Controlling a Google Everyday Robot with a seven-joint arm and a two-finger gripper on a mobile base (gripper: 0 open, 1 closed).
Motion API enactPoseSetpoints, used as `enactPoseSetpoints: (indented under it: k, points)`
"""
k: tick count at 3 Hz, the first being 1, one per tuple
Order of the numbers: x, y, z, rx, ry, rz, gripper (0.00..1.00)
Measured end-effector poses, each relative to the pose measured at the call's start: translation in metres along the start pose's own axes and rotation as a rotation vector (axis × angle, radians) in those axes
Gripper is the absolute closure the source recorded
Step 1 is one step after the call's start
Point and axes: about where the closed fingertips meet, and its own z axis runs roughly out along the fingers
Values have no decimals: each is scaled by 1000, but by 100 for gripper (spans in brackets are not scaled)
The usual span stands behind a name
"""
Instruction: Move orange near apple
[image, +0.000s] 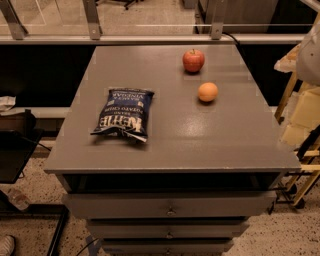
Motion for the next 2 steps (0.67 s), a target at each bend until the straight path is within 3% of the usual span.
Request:
enactPoseSetpoints:
  k: [2]
  points:
    - [-1, -3, 1, 16, -17, 14, 0]
